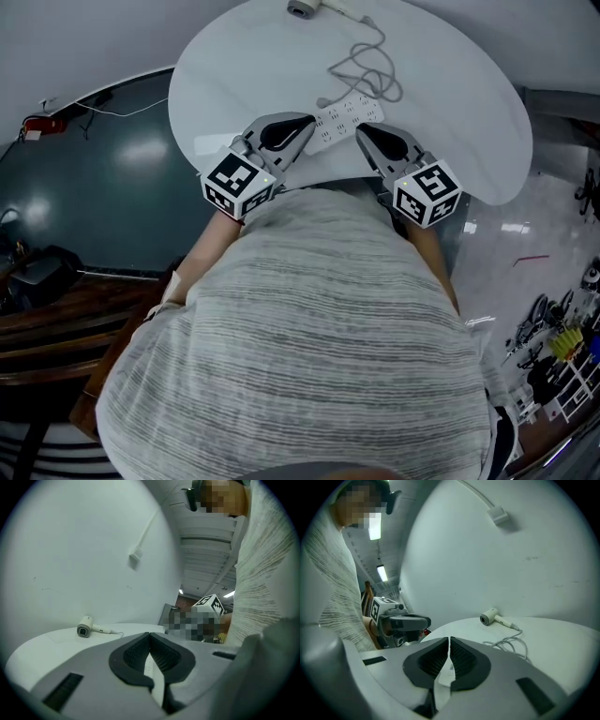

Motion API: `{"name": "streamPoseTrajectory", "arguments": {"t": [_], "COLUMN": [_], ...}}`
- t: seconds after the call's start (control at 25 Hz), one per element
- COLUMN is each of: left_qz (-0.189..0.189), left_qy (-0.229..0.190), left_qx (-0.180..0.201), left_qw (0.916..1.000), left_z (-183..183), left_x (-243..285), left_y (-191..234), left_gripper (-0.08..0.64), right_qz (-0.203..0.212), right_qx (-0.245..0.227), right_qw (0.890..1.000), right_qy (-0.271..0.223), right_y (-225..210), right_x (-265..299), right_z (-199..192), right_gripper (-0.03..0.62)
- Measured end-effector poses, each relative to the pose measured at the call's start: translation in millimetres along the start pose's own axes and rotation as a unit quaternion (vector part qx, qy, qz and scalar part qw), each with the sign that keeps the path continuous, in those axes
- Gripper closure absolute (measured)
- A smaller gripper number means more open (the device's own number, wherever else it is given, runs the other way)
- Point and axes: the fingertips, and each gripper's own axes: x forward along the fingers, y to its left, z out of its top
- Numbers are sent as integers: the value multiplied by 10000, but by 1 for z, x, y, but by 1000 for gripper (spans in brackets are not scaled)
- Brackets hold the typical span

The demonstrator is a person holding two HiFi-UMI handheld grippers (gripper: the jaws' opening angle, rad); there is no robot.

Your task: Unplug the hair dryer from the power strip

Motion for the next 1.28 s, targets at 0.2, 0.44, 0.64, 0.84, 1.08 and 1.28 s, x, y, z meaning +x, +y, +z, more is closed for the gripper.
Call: {"name": "streamPoseTrajectory", "arguments": {"t": [0.2, 0.44, 0.64, 0.84, 1.08, 1.28], "left_qz": [-82, -166, -188, -203, -219, -245], "left_qy": [10, 80, 78, 119, 170, 159], "left_qx": [24, 4, -70, -179, -211, -199], "left_qw": [10000, 9998, 9998, 9996, 9994, 9994], "left_z": [-1, -9, -12, -21, -24, -20], "left_x": [0, 2, -1, -6, -1, 5], "left_y": [-12, -25, -26, -30, -34, -36], "left_gripper": [554, 554, 554, 554, 554, 554], "right_qz": [89, 46, 132, 216, 360, 447], "right_qx": [-286, -616, -659, -661, -682, -675], "right_qw": [9995, 9981, 9977, 9975, 9969, 9965], "right_qy": [-105, -18, 20, 107, 159, 230], "right_y": [10, 14, 14, 13, 11, 9], "right_x": [-11, -15, -14, -15, -14, -14], "right_z": [4, 1, 0, -3, -2, -5], "right_gripper": [566, 566, 567, 568, 567, 568]}}
